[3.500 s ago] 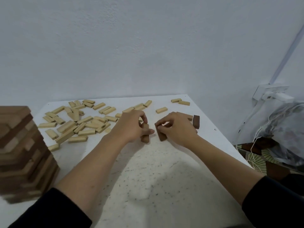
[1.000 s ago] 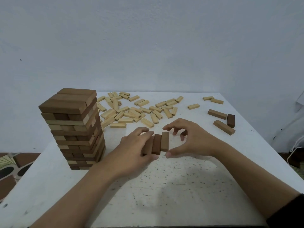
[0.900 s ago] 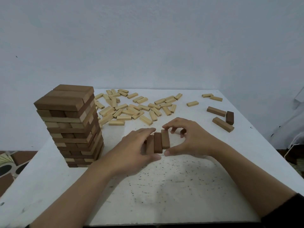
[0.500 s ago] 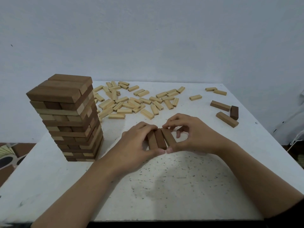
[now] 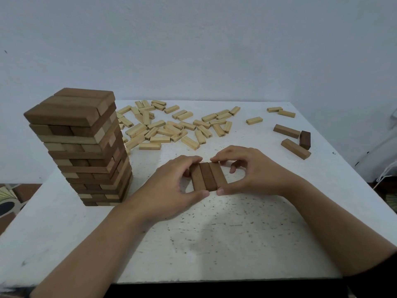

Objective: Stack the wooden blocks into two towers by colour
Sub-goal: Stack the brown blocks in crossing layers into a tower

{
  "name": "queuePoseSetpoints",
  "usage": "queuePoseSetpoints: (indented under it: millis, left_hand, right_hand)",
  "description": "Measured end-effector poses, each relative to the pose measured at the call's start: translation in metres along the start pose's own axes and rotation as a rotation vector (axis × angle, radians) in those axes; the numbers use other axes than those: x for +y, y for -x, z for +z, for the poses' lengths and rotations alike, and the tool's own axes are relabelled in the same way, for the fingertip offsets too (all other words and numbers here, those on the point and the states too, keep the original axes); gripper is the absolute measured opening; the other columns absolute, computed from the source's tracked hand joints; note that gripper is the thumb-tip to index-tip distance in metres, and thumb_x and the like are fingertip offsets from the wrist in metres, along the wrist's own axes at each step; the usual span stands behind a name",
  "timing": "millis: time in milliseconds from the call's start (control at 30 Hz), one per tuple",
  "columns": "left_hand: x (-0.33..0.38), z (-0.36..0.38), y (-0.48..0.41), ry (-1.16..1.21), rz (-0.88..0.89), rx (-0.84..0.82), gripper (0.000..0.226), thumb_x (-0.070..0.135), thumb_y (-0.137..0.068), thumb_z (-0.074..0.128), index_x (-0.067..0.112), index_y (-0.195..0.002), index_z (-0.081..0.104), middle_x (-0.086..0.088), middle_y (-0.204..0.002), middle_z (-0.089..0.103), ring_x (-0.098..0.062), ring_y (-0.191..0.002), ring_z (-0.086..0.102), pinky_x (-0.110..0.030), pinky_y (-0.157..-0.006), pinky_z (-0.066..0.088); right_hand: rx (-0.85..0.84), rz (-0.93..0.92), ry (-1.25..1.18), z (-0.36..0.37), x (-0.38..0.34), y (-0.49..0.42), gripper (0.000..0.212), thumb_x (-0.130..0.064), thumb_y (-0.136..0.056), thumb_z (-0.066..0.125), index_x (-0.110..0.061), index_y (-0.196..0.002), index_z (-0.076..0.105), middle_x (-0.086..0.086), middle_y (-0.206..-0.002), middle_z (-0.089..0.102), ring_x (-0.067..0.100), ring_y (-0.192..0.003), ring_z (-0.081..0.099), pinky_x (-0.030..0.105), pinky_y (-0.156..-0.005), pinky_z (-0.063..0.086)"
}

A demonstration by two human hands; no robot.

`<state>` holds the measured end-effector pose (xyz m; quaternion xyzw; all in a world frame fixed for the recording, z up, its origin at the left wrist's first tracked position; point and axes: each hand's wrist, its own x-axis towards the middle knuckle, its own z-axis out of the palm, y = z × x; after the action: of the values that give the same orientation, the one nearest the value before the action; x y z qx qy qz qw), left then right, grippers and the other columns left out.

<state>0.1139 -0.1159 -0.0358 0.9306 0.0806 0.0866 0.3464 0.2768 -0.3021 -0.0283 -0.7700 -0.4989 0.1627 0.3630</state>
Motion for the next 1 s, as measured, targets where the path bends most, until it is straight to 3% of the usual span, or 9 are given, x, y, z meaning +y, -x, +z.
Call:
queuePoseSetpoints:
  millis: [200, 467, 667, 1000]
  left_hand:
    - [-0.0002, 0.0009, -0.001, -0.003, -0.009, -0.004, 0.076, 0.049, -0.083, 0.078, 0.033, -0.149, 0.043, 0.026, -0.126, 0.046, 0.014, -0.112, 0.044, -0.008, -0.082, 0.034]
    - [-0.0003, 0.001, -0.0022, 0.006, -0.037, 0.001, 0.074, 0.051, -0.08, 0.08, 0.029, -0.143, 0.05, 0.024, -0.12, 0.042, 0.012, -0.109, 0.045, -0.008, -0.079, 0.035]
    - [0.0027, 0.0004, -0.0028, 0.012, -0.048, -0.002, 0.062, 0.051, -0.078, 0.08, 0.034, -0.131, 0.053, 0.028, -0.115, 0.041, 0.01, -0.106, 0.047, -0.013, -0.08, 0.036]
    - [0.0074, -0.0061, -0.0059, 0.013, -0.082, -0.044, 0.069, 0.049, -0.076, 0.084, 0.033, -0.136, 0.055, 0.016, -0.122, 0.045, 0.007, -0.107, 0.045, -0.01, -0.077, 0.035]
  right_hand:
    - [-0.04, 0.024, 0.076, 0.0007, 0.0027, -0.0018, 0.075, -0.052, -0.068, 0.089, -0.042, -0.136, 0.058, -0.031, -0.123, 0.053, -0.003, -0.116, 0.05, 0.016, -0.084, 0.046]
    - [-0.076, 0.055, 0.097, -0.0026, -0.0006, -0.001, 0.069, -0.049, -0.071, 0.087, -0.039, -0.133, 0.059, -0.027, -0.119, 0.05, -0.008, -0.106, 0.047, 0.011, -0.079, 0.039]
    - [-0.096, 0.027, 0.114, -0.0013, -0.0017, -0.0023, 0.059, -0.046, -0.074, 0.087, -0.039, -0.127, 0.059, -0.022, -0.119, 0.053, 0.001, -0.111, 0.048, 0.016, -0.082, 0.038]
    - [-0.146, 0.059, 0.134, -0.0011, -0.0042, -0.0027, 0.063, -0.05, -0.075, 0.085, -0.042, -0.13, 0.056, -0.028, -0.122, 0.047, -0.006, -0.118, 0.042, 0.015, -0.089, 0.036]
